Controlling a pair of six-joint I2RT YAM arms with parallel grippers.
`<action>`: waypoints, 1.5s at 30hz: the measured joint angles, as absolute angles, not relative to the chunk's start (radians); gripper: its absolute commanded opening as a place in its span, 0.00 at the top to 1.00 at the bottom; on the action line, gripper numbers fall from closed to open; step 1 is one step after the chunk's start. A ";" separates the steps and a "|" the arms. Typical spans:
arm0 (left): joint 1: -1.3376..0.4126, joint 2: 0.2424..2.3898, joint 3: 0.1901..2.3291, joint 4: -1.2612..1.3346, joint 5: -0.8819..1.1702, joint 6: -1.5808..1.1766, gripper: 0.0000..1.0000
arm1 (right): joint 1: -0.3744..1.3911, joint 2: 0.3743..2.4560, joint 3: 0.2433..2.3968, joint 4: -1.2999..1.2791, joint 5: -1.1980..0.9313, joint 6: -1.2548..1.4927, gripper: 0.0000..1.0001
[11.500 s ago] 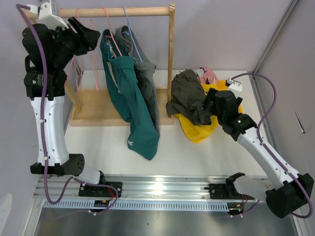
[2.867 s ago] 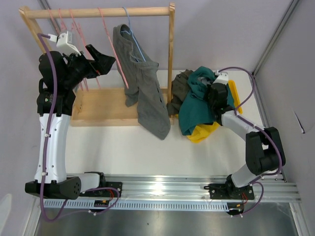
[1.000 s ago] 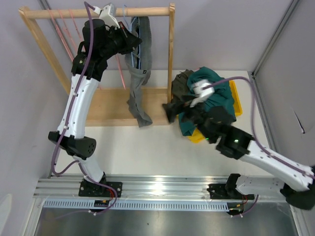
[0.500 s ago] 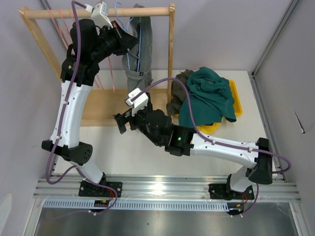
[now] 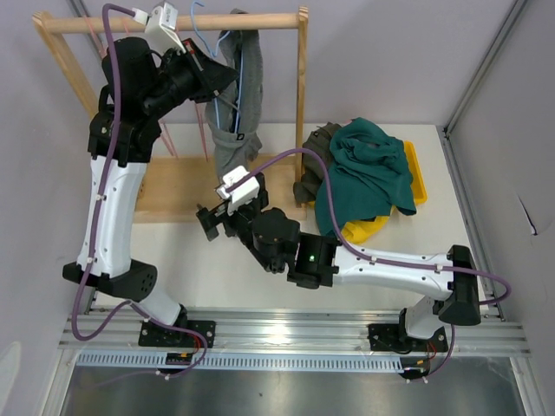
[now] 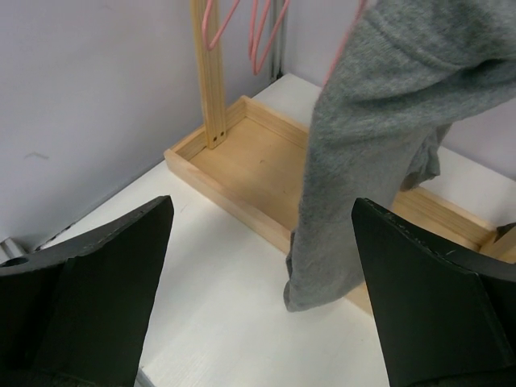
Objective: Remove the shorts from the hanger
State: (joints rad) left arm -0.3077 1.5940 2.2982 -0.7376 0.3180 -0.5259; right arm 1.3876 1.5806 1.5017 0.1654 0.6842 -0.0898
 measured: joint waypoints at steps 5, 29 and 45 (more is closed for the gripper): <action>-0.308 1.571 2.284 -0.743 0.323 -0.535 1.00 | 1.375 1.616 1.502 0.220 0.705 -0.117 0.50; -0.178 1.529 2.286 -0.855 0.424 -0.564 1.00 | 1.693 1.613 1.202 0.271 0.990 0.124 1.00; -0.202 1.468 2.040 -0.815 0.462 -0.522 1.00 | 1.450 1.649 1.237 0.283 0.902 -0.043 1.00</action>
